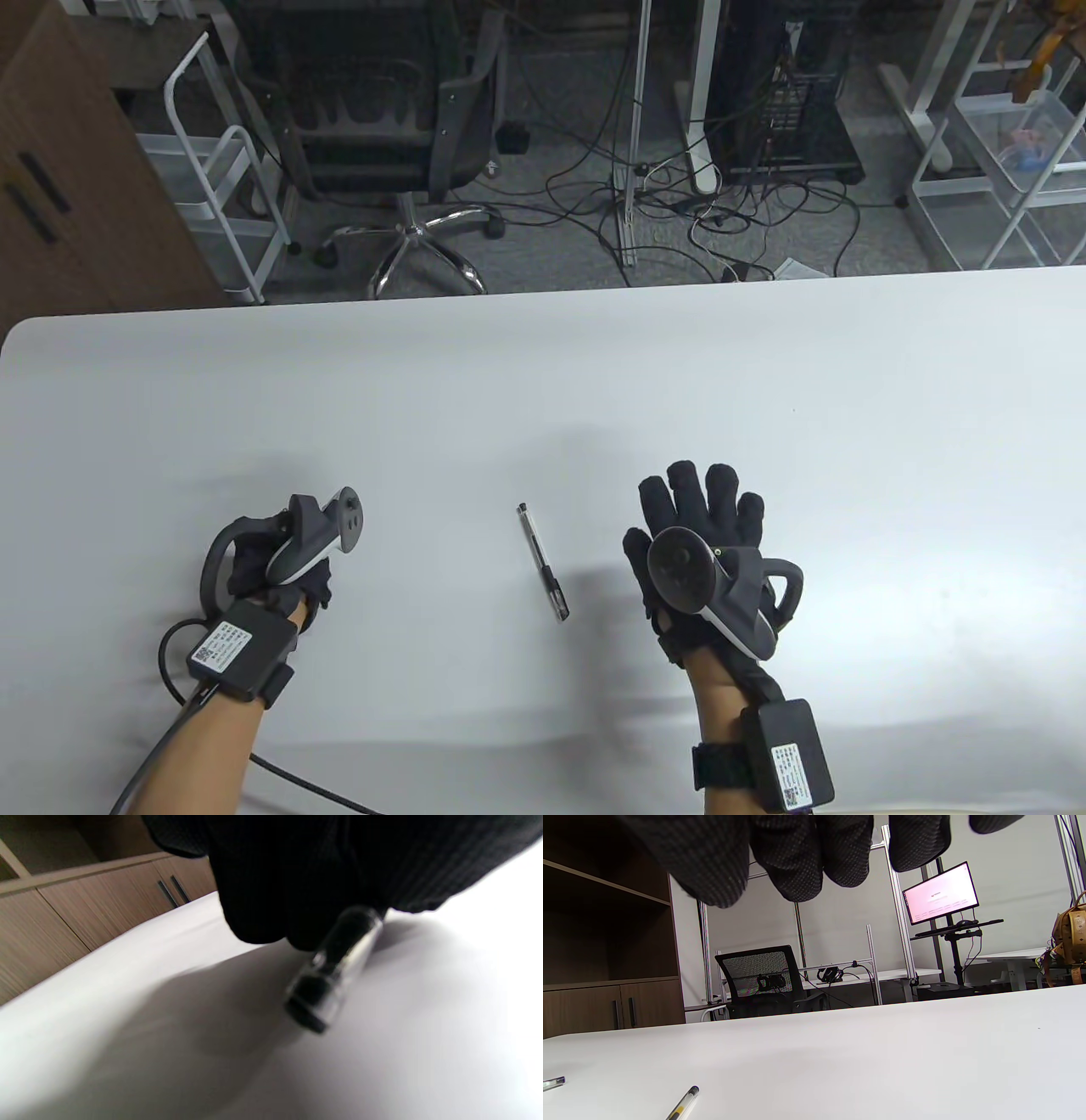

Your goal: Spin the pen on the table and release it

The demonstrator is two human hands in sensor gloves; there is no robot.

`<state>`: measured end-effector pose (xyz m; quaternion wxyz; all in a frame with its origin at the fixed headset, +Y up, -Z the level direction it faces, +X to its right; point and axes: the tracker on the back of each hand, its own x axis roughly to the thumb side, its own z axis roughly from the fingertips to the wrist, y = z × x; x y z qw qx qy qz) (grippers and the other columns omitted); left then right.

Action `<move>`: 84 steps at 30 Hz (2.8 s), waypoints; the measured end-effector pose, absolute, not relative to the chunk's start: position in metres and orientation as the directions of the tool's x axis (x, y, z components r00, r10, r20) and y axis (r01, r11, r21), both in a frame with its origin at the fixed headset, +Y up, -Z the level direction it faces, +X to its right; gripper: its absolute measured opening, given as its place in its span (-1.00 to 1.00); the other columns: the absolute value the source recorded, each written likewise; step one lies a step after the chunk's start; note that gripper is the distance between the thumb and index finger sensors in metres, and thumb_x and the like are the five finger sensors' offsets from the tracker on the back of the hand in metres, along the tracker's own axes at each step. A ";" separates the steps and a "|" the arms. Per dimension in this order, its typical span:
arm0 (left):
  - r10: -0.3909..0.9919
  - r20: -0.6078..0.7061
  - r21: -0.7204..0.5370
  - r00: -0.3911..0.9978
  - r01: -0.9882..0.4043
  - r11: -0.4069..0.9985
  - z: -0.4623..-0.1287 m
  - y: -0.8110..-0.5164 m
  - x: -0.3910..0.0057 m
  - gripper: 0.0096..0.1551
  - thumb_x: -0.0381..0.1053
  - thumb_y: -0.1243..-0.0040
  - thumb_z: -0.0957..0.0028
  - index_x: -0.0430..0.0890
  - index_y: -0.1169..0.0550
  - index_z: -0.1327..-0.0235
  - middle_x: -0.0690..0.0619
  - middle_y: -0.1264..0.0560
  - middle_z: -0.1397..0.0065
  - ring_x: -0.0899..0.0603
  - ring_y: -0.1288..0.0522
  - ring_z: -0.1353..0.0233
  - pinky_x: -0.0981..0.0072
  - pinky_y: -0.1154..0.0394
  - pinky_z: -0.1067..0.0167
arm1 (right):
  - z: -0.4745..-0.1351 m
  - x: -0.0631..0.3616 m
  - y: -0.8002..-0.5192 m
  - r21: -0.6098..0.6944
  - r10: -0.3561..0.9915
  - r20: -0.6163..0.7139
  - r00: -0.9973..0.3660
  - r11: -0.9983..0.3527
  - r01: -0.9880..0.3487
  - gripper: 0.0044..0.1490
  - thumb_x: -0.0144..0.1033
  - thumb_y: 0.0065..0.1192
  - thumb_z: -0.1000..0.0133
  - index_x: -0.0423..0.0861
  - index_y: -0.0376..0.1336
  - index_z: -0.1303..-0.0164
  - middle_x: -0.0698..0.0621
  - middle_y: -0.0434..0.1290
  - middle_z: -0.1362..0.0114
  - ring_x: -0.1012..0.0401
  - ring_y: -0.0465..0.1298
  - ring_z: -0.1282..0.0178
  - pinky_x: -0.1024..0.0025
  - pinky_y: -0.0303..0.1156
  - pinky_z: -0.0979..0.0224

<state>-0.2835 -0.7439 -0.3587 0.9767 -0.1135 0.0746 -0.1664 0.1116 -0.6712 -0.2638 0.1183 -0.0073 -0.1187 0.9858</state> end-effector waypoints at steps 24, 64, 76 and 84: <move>-0.120 -0.024 0.062 0.993 0.121 0.991 -0.333 -0.647 -0.216 -0.39 -0.12 -0.37 0.17 0.44 -0.51 -0.10 0.15 0.08 -0.67 -0.13 0.17 -0.74 -0.22 0.12 -0.58 | -0.266 0.106 -0.673 -0.187 0.225 0.048 -0.973 -0.955 -0.230 -0.19 0.20 0.34 0.09 0.13 0.31 -0.38 0.06 0.19 -0.61 -0.20 0.14 -0.68 -0.31 0.03 -0.55; 0.190 0.022 0.021 0.982 -0.191 0.981 -0.267 -0.672 -0.321 0.00 0.33 -0.21 0.28 0.34 -0.09 -0.49 0.18 0.24 -0.67 -0.15 0.26 -0.76 -0.30 0.19 -0.56 | -0.266 0.093 -0.691 -0.162 0.108 0.022 -0.994 -0.981 -0.110 -0.15 0.23 0.32 0.10 0.15 0.25 -0.42 0.07 0.15 -0.62 -0.19 0.09 -0.70 -0.32 -0.03 -0.55; 0.179 0.040 -0.003 0.983 -0.179 0.984 -0.264 -0.675 -0.317 0.00 0.33 -0.21 0.28 0.33 -0.09 -0.49 0.17 0.24 -0.67 -0.16 0.22 -0.75 -0.30 0.19 -0.56 | -0.263 0.093 -0.690 -0.152 0.099 0.013 -0.995 -0.983 -0.100 -0.15 0.23 0.32 0.10 0.15 0.26 -0.41 0.07 0.15 -0.62 -0.19 0.08 -0.70 -0.32 -0.03 -0.55; 0.173 0.029 -0.034 0.985 -0.172 0.985 -0.266 -0.679 -0.316 0.00 0.33 -0.21 0.27 0.33 -0.09 -0.50 0.17 0.24 -0.67 -0.16 0.22 -0.75 -0.30 0.19 -0.56 | -0.264 0.092 -0.690 -0.143 0.099 0.021 -0.995 -0.985 -0.101 -0.15 0.23 0.32 0.10 0.15 0.26 -0.41 0.07 0.15 -0.62 -0.20 0.09 -0.69 -0.33 -0.03 -0.54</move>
